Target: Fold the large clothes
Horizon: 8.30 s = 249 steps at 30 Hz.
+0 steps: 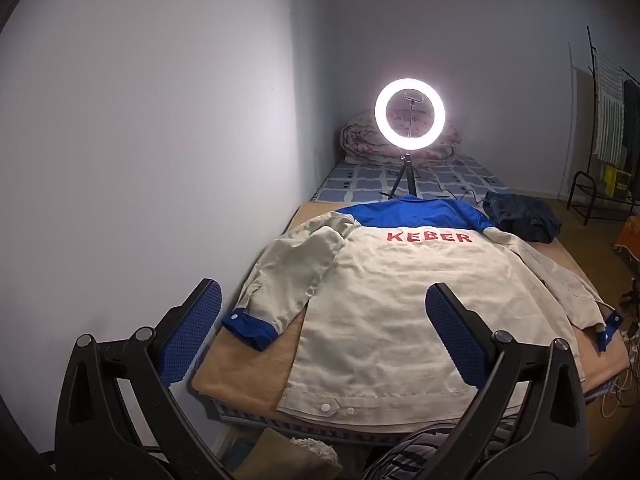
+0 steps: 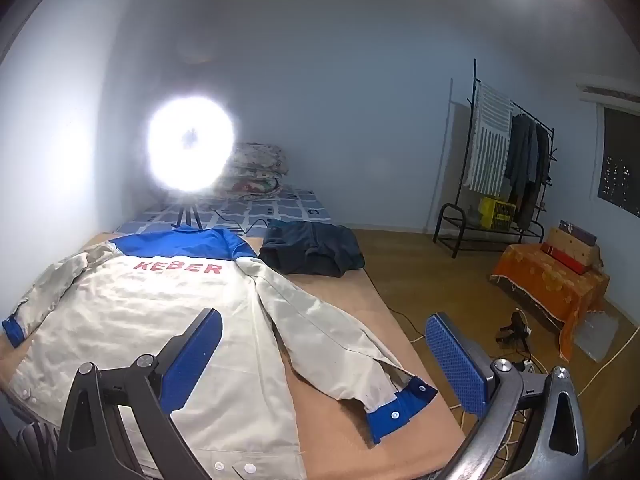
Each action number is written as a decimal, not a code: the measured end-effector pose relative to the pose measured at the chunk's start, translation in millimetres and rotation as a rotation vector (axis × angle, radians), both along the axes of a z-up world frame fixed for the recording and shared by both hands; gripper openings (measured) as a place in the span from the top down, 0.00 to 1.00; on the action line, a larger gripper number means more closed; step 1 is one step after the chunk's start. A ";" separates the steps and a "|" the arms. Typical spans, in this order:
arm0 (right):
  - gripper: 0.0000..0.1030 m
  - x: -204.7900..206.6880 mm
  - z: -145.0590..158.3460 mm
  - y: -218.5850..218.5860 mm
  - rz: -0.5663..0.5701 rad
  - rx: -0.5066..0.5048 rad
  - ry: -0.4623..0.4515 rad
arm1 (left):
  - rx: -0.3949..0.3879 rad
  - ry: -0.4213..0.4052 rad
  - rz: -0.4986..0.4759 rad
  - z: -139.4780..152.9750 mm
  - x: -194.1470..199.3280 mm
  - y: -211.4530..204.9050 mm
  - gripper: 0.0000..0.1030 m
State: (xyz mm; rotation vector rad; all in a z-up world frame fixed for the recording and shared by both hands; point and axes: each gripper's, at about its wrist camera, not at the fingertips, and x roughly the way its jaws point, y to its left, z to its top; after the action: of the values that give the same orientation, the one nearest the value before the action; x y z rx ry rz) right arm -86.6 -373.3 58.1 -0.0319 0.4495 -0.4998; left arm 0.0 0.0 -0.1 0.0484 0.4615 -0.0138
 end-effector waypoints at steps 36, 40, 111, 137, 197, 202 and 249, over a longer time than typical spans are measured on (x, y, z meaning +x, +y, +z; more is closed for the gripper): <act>0.00 1.8 2.1 11.6 0.029 0.009 0.020 | 0.027 -0.026 -0.005 8.8 -0.4 -7.3 0.00; 0.00 0.5 3.3 13.6 0.034 0.005 0.020 | 0.034 -0.028 -0.008 9.1 -0.8 -8.0 0.00; 0.00 38.5 13.7 32.0 0.192 0.049 0.010 | 0.032 0.012 0.044 -6.9 10.8 13.3 0.00; 0.00 210.2 34.2 106.5 0.604 0.138 0.056 | 0.029 0.057 0.180 -30.1 59.2 59.3 0.00; 0.29 290.8 -39.5 375.2 0.689 0.195 0.296 | 0.034 0.129 0.231 -68.7 51.3 126.2 0.00; 0.24 264.4 -13.6 369.1 0.689 0.155 0.231 | 0.038 0.120 0.213 -59.3 50.6 111.5 0.00; 0.26 319.7 -77.8 389.6 1.009 0.463 0.469 | 0.052 0.222 0.288 -103.2 28.5 146.7 0.00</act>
State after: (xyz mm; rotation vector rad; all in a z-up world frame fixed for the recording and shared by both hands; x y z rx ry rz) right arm 233.1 16.4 -19.7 0.0718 0.9190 0.6265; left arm 28.5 146.8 -103.3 0.0311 0.6871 0.2779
